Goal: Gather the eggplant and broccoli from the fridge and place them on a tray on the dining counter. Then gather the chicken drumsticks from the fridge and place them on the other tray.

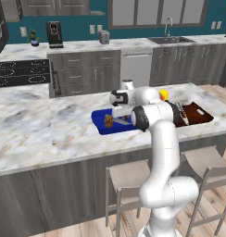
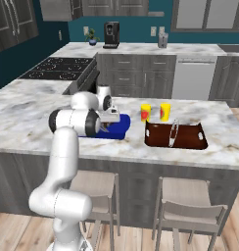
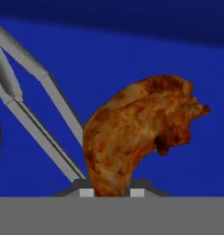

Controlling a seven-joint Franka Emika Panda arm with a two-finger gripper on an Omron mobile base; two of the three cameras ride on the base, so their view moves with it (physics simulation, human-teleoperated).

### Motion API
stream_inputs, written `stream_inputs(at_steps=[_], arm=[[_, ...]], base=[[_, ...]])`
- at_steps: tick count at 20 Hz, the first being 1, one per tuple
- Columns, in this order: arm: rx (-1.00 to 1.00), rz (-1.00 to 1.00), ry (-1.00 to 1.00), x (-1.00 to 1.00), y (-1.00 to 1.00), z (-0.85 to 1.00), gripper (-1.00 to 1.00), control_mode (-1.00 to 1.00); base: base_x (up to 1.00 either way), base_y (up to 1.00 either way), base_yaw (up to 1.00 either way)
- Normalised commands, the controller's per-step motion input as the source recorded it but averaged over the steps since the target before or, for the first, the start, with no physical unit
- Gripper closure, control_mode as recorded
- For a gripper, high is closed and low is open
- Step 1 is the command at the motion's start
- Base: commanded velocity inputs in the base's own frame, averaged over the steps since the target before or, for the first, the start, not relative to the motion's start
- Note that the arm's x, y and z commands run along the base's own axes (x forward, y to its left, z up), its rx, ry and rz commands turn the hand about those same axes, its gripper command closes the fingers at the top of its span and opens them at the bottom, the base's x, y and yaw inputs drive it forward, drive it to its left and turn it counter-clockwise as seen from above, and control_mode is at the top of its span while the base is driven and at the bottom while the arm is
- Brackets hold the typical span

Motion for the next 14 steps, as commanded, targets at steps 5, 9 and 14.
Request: stream_inputs(at_steps=[5, 9, 14], arm=[[-0.01, 0.00, 0.02, 0.33, 0.04, -0.36, 1.00, -1.00], [-0.02, 0.00, 0.01, 0.27, 0.05, -0.38, 1.00, -1.00], [-0.04, 0.00, 0.00, -0.02, 0.06, -0.31, -1.00, -1.00]], base=[[0.00, 0.00, 0.00], [0.00, 0.00, 0.00], [0.00, 0.00, 0.00]])
